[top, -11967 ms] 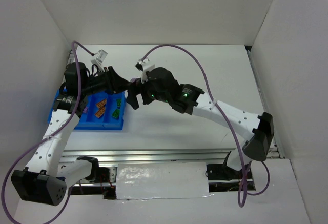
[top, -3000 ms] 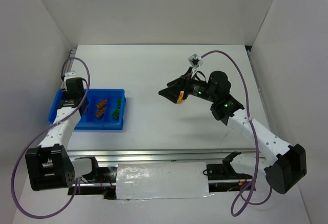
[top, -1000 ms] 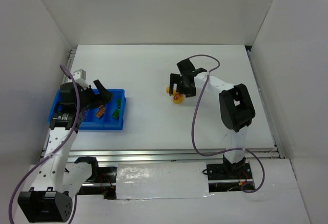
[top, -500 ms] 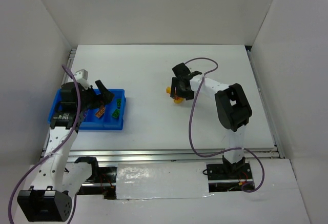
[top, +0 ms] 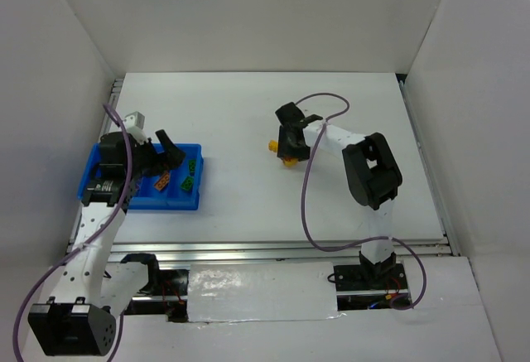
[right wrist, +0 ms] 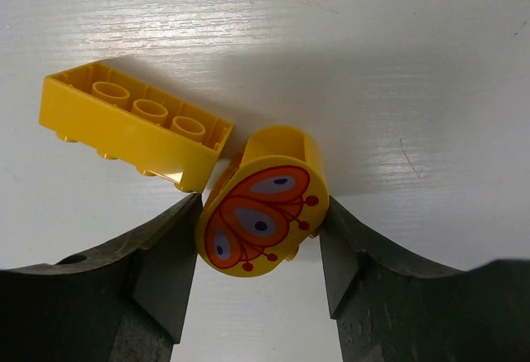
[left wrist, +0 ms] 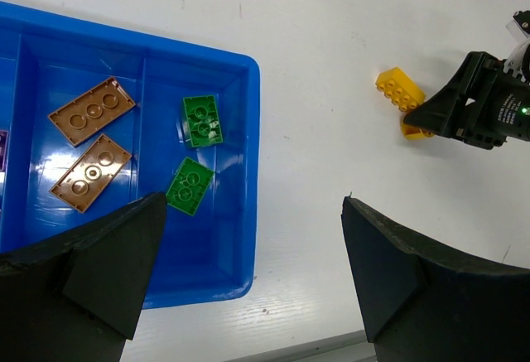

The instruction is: Sort the legos into containers by color

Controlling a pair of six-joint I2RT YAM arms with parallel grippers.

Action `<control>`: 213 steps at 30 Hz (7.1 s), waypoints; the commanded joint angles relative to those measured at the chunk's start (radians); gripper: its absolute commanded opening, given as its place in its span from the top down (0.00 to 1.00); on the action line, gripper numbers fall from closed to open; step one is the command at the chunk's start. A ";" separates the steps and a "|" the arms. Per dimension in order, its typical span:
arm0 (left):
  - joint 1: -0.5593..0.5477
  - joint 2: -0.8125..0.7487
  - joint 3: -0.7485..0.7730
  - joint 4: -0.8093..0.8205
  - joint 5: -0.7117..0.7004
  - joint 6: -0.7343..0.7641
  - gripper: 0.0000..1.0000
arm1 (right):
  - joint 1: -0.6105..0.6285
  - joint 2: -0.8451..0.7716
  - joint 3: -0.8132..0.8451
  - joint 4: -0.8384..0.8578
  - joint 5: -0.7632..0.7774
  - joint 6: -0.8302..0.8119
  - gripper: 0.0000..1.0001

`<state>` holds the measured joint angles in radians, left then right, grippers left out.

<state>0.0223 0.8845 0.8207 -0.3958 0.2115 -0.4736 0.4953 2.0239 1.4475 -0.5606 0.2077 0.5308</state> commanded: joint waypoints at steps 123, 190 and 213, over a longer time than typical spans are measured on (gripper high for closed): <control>-0.058 0.159 0.215 -0.135 0.509 -0.115 0.24 | 0.466 -0.372 -0.026 0.568 -0.432 -0.298 1.00; 0.258 0.321 -0.290 0.908 -0.635 0.662 0.57 | 0.312 -1.021 -0.645 0.731 -0.314 -0.247 0.00; 0.261 0.027 0.079 0.265 -0.344 -0.088 0.00 | 0.184 -0.582 -0.326 0.352 -0.216 -0.253 0.00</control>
<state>0.2810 1.0279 0.9401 0.0490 -0.3523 -0.3363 0.7017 1.3823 1.0252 -0.0536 -0.0750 0.2970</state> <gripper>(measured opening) 0.995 0.996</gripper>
